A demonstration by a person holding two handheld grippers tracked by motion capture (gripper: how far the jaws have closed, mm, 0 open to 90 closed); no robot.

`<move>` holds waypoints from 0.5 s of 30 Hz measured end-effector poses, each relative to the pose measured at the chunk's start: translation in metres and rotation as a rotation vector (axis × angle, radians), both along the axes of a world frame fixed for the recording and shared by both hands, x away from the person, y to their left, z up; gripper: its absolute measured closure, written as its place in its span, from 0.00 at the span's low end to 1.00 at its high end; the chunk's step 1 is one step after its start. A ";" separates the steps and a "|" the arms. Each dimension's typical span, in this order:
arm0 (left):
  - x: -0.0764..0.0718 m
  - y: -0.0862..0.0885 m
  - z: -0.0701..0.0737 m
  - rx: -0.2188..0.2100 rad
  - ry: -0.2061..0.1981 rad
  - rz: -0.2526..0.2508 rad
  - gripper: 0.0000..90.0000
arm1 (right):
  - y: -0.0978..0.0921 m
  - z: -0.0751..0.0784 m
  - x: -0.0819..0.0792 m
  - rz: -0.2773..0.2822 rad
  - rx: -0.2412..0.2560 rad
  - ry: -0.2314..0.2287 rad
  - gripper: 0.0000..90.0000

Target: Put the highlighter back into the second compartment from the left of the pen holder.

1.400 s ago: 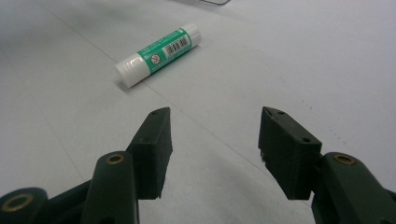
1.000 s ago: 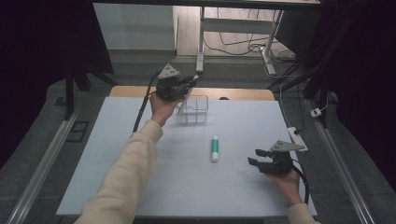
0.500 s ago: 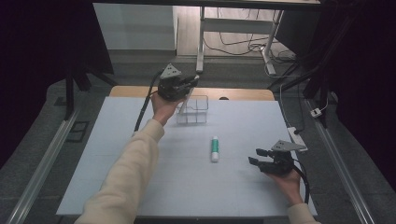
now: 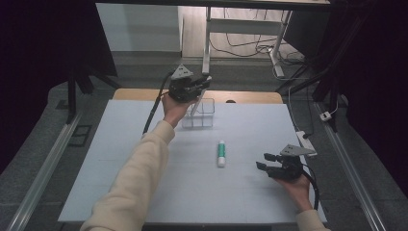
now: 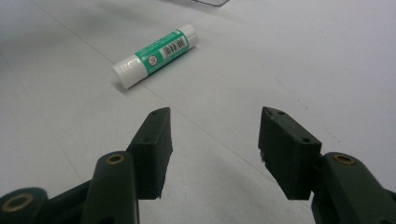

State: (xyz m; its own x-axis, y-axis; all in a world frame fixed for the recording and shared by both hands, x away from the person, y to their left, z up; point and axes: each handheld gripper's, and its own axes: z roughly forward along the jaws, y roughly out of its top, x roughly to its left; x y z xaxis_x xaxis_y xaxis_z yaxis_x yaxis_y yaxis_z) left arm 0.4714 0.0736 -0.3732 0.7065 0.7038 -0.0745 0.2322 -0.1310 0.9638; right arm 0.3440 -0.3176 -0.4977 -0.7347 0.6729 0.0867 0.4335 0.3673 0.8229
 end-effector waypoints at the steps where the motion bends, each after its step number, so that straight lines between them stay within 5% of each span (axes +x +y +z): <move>1: 0.001 -0.001 -0.001 -0.006 0.005 -0.004 0.87 | 0.000 0.000 0.000 0.000 0.000 -0.001 0.49; 15: 0.014 -0.002 -0.008 -0.017 0.014 0.018 0.87 | -0.001 0.001 0.000 -0.003 0.009 -0.001 0.49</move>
State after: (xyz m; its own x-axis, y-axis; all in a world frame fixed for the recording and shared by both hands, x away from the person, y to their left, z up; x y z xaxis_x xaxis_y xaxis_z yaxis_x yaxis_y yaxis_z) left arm 0.4858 0.0717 -0.3808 0.6929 0.7147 -0.0959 0.2475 -0.1108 0.9625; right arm 0.3437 -0.3190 -0.4963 -0.7328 0.6743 0.0918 0.4338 0.3589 0.8265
